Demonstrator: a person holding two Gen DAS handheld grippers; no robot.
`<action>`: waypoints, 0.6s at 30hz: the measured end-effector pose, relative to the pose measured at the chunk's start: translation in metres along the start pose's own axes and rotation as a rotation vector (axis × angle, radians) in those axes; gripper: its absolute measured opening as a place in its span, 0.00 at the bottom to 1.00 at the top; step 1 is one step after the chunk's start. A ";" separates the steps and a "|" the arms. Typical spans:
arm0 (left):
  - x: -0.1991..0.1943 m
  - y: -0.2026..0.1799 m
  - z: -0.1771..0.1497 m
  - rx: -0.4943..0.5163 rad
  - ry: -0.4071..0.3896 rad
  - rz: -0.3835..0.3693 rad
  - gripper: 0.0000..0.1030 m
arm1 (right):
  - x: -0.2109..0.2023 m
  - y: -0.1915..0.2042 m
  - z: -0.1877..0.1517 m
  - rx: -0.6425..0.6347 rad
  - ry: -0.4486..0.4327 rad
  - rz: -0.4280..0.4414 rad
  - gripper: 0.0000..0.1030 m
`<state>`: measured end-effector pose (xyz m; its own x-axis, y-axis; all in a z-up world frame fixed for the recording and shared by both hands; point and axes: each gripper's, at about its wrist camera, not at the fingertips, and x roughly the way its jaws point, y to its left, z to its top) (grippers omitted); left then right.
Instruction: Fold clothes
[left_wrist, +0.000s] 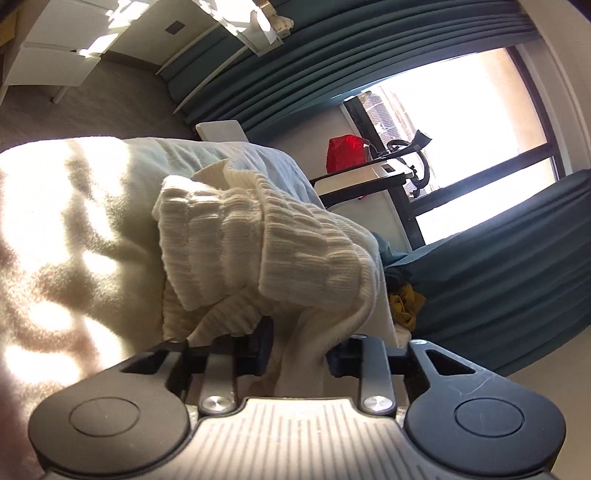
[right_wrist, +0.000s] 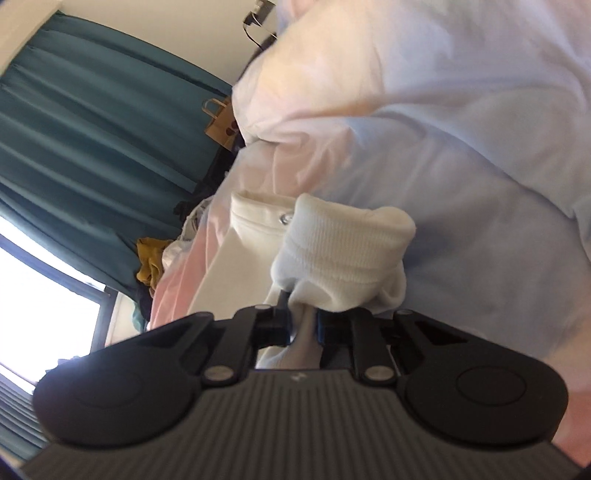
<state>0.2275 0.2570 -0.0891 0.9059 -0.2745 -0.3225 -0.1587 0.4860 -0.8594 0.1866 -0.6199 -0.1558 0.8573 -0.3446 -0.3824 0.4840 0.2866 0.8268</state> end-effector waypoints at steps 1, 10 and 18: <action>-0.002 -0.004 0.001 0.003 -0.010 -0.014 0.09 | 0.001 0.004 0.004 -0.012 -0.023 0.016 0.13; -0.042 -0.010 -0.016 -0.083 0.090 0.079 0.08 | -0.012 0.003 0.026 -0.083 -0.123 -0.038 0.11; -0.051 0.004 -0.026 -0.087 0.172 0.209 0.11 | -0.011 -0.008 0.017 -0.231 -0.040 -0.135 0.13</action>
<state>0.1703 0.2517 -0.0863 0.7715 -0.3159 -0.5523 -0.3746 0.4761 -0.7956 0.1706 -0.6339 -0.1511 0.7769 -0.4275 -0.4622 0.6245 0.4303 0.6518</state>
